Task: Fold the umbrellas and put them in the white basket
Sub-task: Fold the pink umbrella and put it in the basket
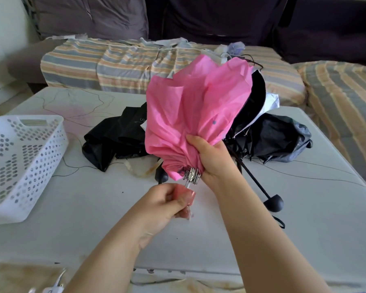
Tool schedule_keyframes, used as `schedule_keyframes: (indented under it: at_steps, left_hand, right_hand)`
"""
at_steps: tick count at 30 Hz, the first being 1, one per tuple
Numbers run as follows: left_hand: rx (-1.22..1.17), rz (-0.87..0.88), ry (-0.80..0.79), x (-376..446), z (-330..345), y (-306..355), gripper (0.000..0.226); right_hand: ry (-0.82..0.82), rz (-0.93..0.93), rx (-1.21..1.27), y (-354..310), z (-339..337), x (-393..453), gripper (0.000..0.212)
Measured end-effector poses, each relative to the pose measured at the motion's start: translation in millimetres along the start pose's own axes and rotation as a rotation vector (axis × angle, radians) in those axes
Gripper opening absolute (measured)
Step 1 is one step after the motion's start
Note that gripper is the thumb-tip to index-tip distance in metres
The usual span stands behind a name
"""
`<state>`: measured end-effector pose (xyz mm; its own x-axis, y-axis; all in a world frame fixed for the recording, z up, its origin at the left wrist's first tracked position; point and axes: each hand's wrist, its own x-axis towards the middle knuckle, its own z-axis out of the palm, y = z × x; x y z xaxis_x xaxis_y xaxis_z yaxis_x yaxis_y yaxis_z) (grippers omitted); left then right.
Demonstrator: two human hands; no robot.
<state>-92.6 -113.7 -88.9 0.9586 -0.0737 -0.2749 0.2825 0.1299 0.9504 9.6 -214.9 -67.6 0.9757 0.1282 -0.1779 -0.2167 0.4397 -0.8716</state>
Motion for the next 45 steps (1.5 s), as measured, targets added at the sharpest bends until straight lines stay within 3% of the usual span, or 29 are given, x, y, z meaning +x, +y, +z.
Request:
schedule_keyframes:
  at_steps: [3, 9, 14, 20, 25, 30, 34, 39, 45]
  left_hand:
    - [0.057, 0.041, 0.020, 1.3, 0.0, -1.5, 0.034]
    - [0.209, 0.114, 0.114, 2.0, -1.6, -5.2, 0.009]
    - [0.307, 0.201, 0.190, 3.3, -4.9, -6.2, 0.006]
    - [0.325, 0.201, 0.188, 3.2, -4.9, -7.5, 0.007]
    - [0.310, 0.218, 0.173, 3.7, -5.0, -8.9, 0.005]
    - [0.329, 0.241, 0.197, 4.9, -1.3, -11.9, 0.017]
    - [0.311, 0.245, 0.213, 4.9, -0.8, -11.5, 0.038]
    - [0.235, 0.301, 0.238, 6.5, -0.9, -6.3, 0.021]
    - [0.047, 0.263, 0.228, 5.3, 3.4, -4.8, 0.025]
  right_hand:
    - [-0.005, -0.020, 0.017, -2.9, -1.1, 1.2, 0.021]
    - [-0.036, -0.075, 0.062, -3.4, 1.5, -2.1, 0.021]
    - [-0.065, -0.090, 0.148, -2.8, 4.7, -5.1, 0.029]
    - [-0.086, -0.099, 0.100, -3.1, 4.0, -6.7, 0.053]
    - [-0.214, -0.042, 0.066, -12.4, 6.3, -16.0, 0.049]
    - [-0.057, -0.192, -0.044, -7.6, 7.2, -10.5, 0.044]
    - [-0.031, -0.220, -0.073, -2.8, 6.2, -7.7, 0.046]
    - [-0.081, -0.209, -0.032, -0.4, 7.5, -11.2, 0.052]
    - [-0.141, -0.253, -0.138, 3.4, 5.5, -14.1, 0.040]
